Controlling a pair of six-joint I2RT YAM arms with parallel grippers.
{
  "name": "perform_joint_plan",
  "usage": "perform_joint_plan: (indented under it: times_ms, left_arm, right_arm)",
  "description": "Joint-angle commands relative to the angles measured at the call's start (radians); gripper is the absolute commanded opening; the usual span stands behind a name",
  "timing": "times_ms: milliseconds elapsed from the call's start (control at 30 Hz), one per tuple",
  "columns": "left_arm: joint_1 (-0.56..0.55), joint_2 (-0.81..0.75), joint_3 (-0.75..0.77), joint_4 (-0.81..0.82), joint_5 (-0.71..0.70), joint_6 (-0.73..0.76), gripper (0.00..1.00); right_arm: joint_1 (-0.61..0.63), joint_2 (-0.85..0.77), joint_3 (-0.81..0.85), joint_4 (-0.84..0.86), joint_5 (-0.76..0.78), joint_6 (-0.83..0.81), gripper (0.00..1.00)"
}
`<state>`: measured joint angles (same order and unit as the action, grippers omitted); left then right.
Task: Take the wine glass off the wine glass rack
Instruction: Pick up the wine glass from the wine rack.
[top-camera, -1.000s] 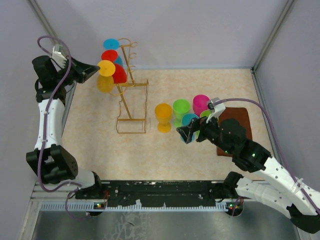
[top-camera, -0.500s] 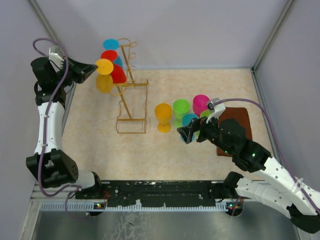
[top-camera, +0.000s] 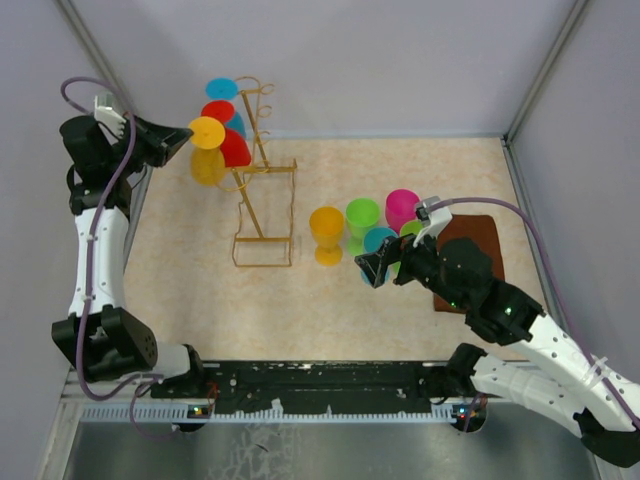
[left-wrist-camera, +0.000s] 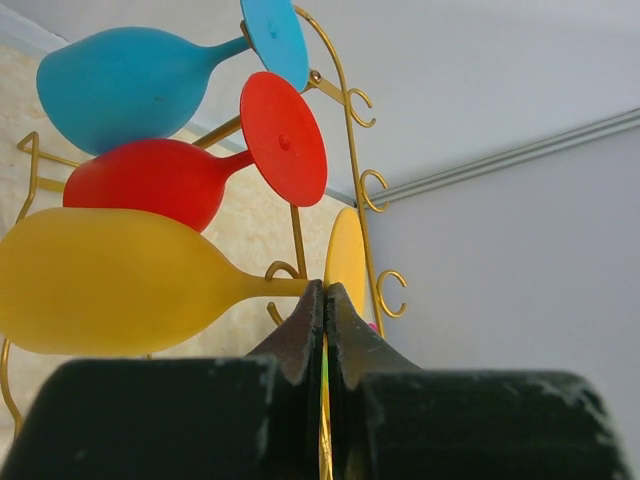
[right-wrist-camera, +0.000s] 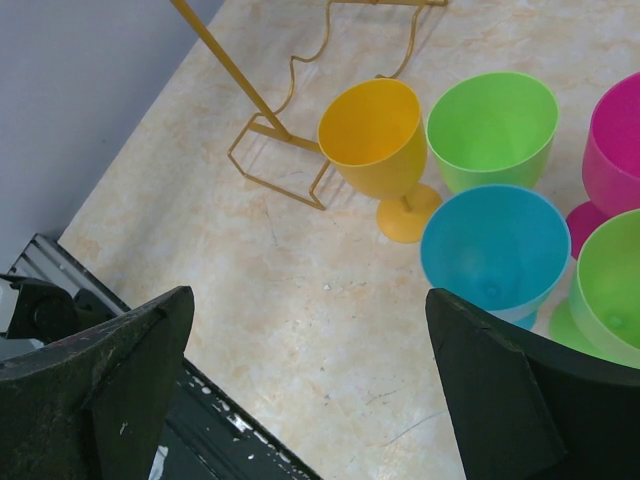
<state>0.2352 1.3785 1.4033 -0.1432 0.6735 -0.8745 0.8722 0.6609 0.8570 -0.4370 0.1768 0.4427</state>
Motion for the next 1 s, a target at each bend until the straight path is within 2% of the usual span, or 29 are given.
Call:
perform_joint_plan:
  times_ms: [0,400,667,800,967]
  left_arm:
    - [-0.002,-0.044,-0.014,0.014,-0.04,0.025,0.0]
    - [0.001,-0.058,-0.01,0.003,-0.088,0.058,0.0]
    - [0.003,-0.178,-0.056,0.018,-0.291,0.119,0.0]
    - [0.016,-0.187,-0.043,-0.124,-0.373,0.208,0.0]
    - [0.036,-0.233,-0.097,-0.261,-0.438,0.294,0.0]
  right_arm:
    - [-0.003,-0.009,0.019,0.028,0.022,0.002,0.99]
    - [-0.004,-0.011,0.016,0.019,0.026,0.004,0.99]
    - [-0.003,-0.01,0.013,0.024,0.026,0.004,0.99]
    - [-0.003,-0.011,0.006,0.031,0.023,0.004,0.99]
    - [-0.003,-0.006,0.0,0.035,0.016,-0.006,0.99]
